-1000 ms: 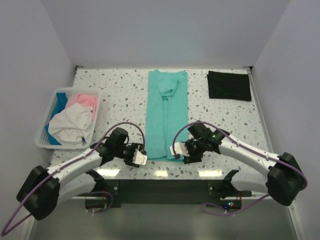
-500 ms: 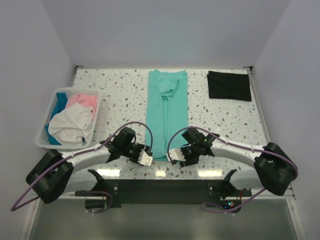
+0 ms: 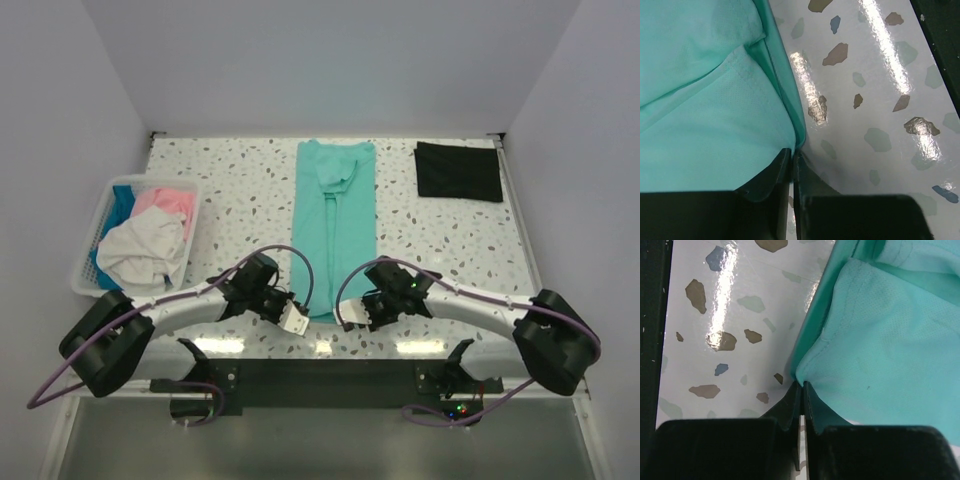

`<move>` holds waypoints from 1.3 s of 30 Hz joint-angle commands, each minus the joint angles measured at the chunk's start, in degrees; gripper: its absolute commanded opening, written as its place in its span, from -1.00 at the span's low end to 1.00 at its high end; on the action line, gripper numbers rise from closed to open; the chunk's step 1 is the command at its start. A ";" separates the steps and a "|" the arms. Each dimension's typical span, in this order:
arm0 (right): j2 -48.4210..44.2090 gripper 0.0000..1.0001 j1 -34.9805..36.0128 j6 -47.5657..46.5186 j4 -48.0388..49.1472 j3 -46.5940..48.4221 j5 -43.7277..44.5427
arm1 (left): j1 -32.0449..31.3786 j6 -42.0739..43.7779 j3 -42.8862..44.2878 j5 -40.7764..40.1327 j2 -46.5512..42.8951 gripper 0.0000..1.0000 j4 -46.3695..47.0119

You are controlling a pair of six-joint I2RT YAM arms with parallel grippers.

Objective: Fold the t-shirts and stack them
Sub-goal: Fold the tshirt

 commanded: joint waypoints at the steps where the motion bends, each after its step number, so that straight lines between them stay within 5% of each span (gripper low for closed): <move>1: -1.65 -1.00 0.44 1.57 -2.01 -1.22 2.42 | -0.82 2.10 1.79 1.54 -0.87 -0.83 -6.69; 6: -9.03 -1.00 1.93 3.87 -9.92 1.59 -2.06 | -4.06 4.05 -0.57 5.86 -10.08 -1.00 -12.87; 15: -13.18 -1.00 1.94 5.45 -17.48 9.58 -0.93 | -2.07 -8.95 5.73 5.95 -15.99 -1.00 -14.63; 21: -6.86 -1.00 -3.77 0.63 -19.85 19.86 -2.68 | 8.30 -4.59 18.98 11.48 -7.04 -1.00 -21.02; 39: 20.21 -1.00 -19.95 -14.23 -26.10 50.71 -8.92 | 22.64 7.81 49.86 16.59 18.89 -1.00 -30.79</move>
